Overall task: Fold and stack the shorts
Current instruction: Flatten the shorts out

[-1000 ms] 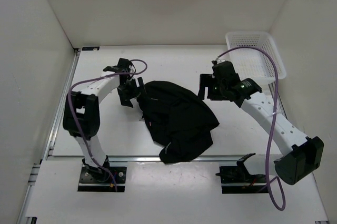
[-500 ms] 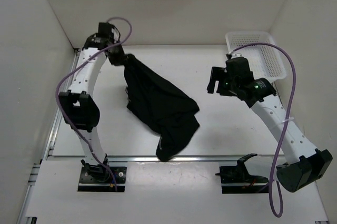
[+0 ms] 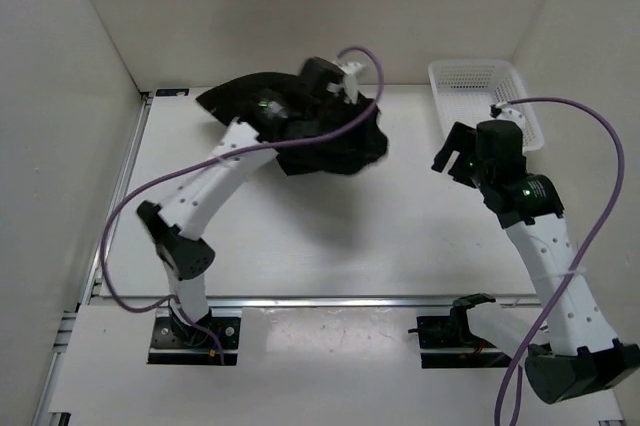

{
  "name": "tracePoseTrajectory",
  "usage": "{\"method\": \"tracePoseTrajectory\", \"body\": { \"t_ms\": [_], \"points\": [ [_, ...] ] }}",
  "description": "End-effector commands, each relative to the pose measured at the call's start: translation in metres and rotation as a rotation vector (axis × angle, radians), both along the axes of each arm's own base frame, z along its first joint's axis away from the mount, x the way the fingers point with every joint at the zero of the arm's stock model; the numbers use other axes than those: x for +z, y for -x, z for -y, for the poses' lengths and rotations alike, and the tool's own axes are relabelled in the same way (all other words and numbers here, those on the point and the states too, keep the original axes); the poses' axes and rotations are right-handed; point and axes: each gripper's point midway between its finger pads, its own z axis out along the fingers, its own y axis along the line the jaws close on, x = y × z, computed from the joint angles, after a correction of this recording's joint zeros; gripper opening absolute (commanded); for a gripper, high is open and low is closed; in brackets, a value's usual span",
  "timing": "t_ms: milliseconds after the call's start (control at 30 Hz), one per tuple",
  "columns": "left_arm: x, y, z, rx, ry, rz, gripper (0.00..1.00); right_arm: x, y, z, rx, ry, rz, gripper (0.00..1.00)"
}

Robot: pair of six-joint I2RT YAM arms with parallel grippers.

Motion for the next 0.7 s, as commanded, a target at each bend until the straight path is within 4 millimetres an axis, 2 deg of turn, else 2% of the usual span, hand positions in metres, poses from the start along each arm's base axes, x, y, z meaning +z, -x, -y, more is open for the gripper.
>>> {"method": "tracePoseTrajectory", "body": {
  "t_ms": [0, 33, 133, 167, 200, 233, 267, 300, 333, 367, 400, 433, 500, 533, 600, 633, 667],
  "points": [
    [-0.046, 0.022, 0.031, -0.047, -0.075, -0.124, 0.9, -0.001, 0.005, 0.027, -0.104, 0.021, 0.036, 0.87],
    [-0.046, 0.02, 0.026, -0.024, -0.1, -0.123, 1.0, -0.002, 0.005, 0.031, -0.106, 0.031, 0.036, 0.88],
    [-0.031, -0.008, -0.013, 0.101, -0.113, -0.092, 1.0, -0.012, 0.007, 0.026, -0.071, 0.015, 0.006, 0.88],
    [-0.028, -0.017, -0.024, 0.136, -0.104, -0.078, 0.97, -0.012, 0.007, 0.022, -0.056, 0.005, 0.003, 0.88],
    [-0.042, -0.031, -0.045, 0.192, -0.122, -0.102, 0.94, -0.016, 0.006, 0.018, -0.027, 0.001, -0.014, 0.88],
    [-0.032, -0.035, -0.057, 0.228, -0.088, -0.083, 0.89, -0.021, 0.005, 0.009, 0.011, -0.022, -0.038, 0.88],
    [-0.035, -0.039, -0.068, 0.254, -0.09, -0.088, 0.77, -0.028, 0.005, 0.004, 0.032, -0.033, -0.061, 0.88],
    [-0.041, -0.047, -0.088, 0.301, -0.095, -0.098, 0.71, -0.031, 0.005, -0.001, 0.056, -0.049, -0.076, 0.9],
    [-0.056, -0.041, -0.101, 0.329, -0.112, -0.136, 0.65, -0.042, 0.006, -0.009, 0.094, -0.051, -0.114, 0.9],
    [-0.062, -0.043, -0.109, 0.356, -0.105, -0.144, 0.6, -0.052, 0.009, -0.016, 0.121, -0.058, -0.146, 0.9],
    [-0.072, -0.044, -0.122, 0.392, -0.111, -0.166, 0.5, -0.06, 0.012, -0.024, 0.156, -0.074, -0.174, 0.9],
    [-0.096, -0.032, -0.135, 0.417, -0.143, -0.21, 0.47, -0.071, 0.013, -0.033, 0.193, -0.068, -0.214, 0.91],
    [-0.119, -0.028, -0.144, 0.451, -0.137, -0.25, 0.47, -0.092, 0.021, -0.046, 0.254, -0.074, -0.287, 0.91],
    [-0.147, -0.02, -0.153, 0.469, -0.166, -0.315, 0.59, -0.106, 0.024, -0.055, 0.284, -0.06, -0.337, 0.92],
    [-0.165, -0.015, -0.153, 0.467, -0.157, -0.363, 0.76, -0.123, 0.032, -0.067, 0.332, -0.055, -0.399, 0.92],
    [-0.178, -0.015, -0.153, 0.475, -0.164, -0.384, 0.92, -0.133, 0.038, -0.08, 0.375, -0.038, -0.435, 0.92],
    [-0.189, -0.018, -0.149, 0.467, -0.174, -0.41, 0.94, -0.135, 0.037, -0.087, 0.398, -0.033, -0.435, 0.91]
  ]
}}
